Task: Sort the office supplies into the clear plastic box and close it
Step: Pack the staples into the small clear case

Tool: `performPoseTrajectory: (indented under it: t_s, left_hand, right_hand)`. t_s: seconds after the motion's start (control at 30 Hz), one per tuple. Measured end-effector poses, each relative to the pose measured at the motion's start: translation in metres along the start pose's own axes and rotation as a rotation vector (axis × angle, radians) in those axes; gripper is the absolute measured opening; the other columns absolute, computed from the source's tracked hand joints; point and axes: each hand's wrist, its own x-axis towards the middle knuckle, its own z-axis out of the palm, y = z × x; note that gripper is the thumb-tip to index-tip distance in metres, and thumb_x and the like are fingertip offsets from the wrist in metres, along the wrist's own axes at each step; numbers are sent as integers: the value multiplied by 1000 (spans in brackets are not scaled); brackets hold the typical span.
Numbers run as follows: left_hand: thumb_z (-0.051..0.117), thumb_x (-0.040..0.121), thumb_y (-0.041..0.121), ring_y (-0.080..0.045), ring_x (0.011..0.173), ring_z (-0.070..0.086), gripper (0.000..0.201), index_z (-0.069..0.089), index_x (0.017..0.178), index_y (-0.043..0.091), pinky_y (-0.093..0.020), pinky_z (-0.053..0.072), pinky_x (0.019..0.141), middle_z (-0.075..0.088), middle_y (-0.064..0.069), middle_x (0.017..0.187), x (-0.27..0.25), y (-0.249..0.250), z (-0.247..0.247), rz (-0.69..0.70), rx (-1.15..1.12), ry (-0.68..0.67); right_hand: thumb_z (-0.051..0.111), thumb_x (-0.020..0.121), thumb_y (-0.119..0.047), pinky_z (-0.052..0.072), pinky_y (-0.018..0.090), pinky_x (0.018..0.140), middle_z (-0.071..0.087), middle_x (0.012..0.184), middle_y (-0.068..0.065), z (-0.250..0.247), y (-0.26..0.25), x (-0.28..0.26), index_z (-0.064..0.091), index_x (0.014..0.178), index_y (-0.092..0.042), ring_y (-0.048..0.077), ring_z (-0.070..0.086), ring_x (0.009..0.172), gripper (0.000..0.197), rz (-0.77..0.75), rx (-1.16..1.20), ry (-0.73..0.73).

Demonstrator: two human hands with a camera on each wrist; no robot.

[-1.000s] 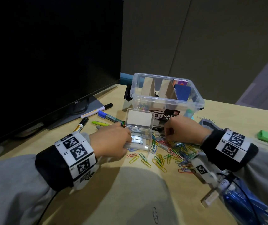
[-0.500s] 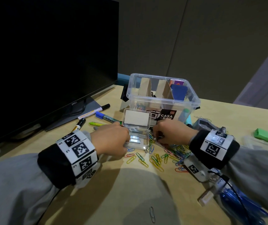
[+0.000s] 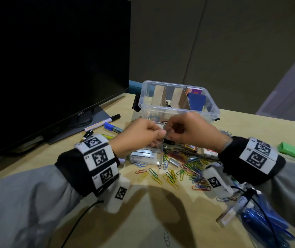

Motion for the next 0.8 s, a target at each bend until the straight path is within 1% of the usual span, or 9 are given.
performPoseTrajectory:
  t_s: [0.1,0.17,0.27,0.3,0.4,0.47,0.57,0.7,0.8]
  left_hand:
    - [62,93,5,-13,66,65,7,68,94,4,-22,56,65,70,-14,80,2,5,4,-43,-260,36]
    - [62,91,-2,-16,62,64,8,67,88,3,-23,56,64,68,-15,76,3,5,5,-39,-285,77]
    - [61,89,-7,-16,57,63,8,66,87,-1,-22,55,60,68,-17,74,5,-3,2,-73,-289,111]
    - [61,89,-7,-16,57,62,8,66,86,-2,-22,55,59,68,-16,74,6,-6,1,-86,-282,117]
    - [62,89,-4,-16,60,65,11,67,83,4,-23,54,57,70,-15,75,8,-15,-3,-109,-228,148]
    - [63,89,-3,-16,63,65,12,68,81,6,-22,53,55,70,-14,77,9,-18,-4,-119,-206,162]
    - [64,88,-3,-16,63,65,14,68,79,7,-22,52,56,69,-16,79,8,-20,-5,-128,-207,172]
    - [64,87,-4,-17,68,65,12,68,81,6,-23,56,62,68,-15,80,4,-22,-6,-130,-228,179]
    - [64,86,-6,-17,67,66,10,68,83,4,-21,56,60,69,-16,79,1,-22,-8,-138,-267,182]
  right_hand:
    - [77,81,-17,49,16,62,66,75,-5,-3,-4,3,70,87,-14,3,59,64,9,-48,-9,59]
    - [77,81,-19,48,13,62,66,77,-7,-2,-1,4,70,89,-16,1,58,65,11,-43,-15,54]
    - [72,85,-19,48,11,67,66,84,-4,2,12,5,70,92,-16,3,57,70,8,48,-106,-38]
    - [69,87,-17,50,13,72,68,87,-3,5,18,5,71,93,-15,6,59,73,6,92,-163,-83]
    - [66,88,-14,55,29,83,72,93,-3,16,30,5,75,94,-19,12,64,81,11,164,-277,-211]
    - [67,88,-20,56,33,82,72,96,-5,22,31,6,75,96,-23,14,65,86,12,167,-324,-273]
    - [66,88,-28,57,35,77,71,95,-3,30,26,12,74,98,-26,18,65,87,13,145,-403,-299]
    - [64,87,-30,58,37,74,68,91,0,37,21,22,73,96,-23,21,64,83,14,163,-464,-356]
    - [65,87,-31,57,38,75,62,93,2,41,21,25,72,95,-20,23,62,86,15,162,-484,-364]
